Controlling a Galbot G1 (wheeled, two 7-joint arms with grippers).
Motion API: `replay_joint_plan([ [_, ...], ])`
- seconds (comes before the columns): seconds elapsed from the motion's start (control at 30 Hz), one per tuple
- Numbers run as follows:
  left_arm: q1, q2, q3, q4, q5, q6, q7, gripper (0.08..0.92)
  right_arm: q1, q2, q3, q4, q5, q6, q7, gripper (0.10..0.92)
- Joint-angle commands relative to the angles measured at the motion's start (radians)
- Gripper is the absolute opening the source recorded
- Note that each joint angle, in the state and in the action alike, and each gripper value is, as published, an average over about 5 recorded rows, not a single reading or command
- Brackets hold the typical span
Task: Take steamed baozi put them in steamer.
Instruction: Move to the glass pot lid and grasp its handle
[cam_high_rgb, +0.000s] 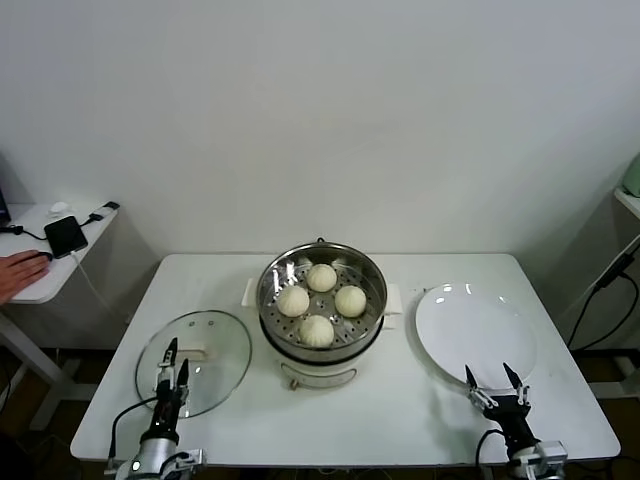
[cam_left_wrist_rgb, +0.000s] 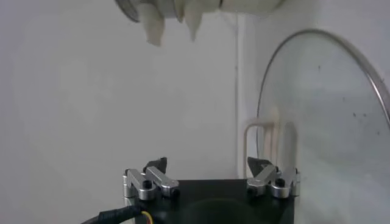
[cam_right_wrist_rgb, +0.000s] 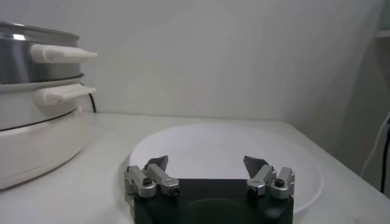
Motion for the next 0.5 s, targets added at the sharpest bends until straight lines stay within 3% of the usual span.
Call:
replay_joint_plan([
  [0.03,-0.109,0.006,0.015,0.096,0.059,0.046,0.012,0.823,-0.007,0.005,0.005,0.016,-0.018,-0.012,0.01,0.823],
  [0.33,-0.14,0.012,0.028,0.144,0.06,0.049,0.03,0.823,0.001,0.004,-0.005,0.035,-0.04,-0.026,0.012,0.823],
  [0.5,-0.143,0.011,0.028,0.166,0.068,0.043,0.033,0.763,0.004,0.004,-0.007,0.036,-0.044,-0.026,0.012,0.823],
])
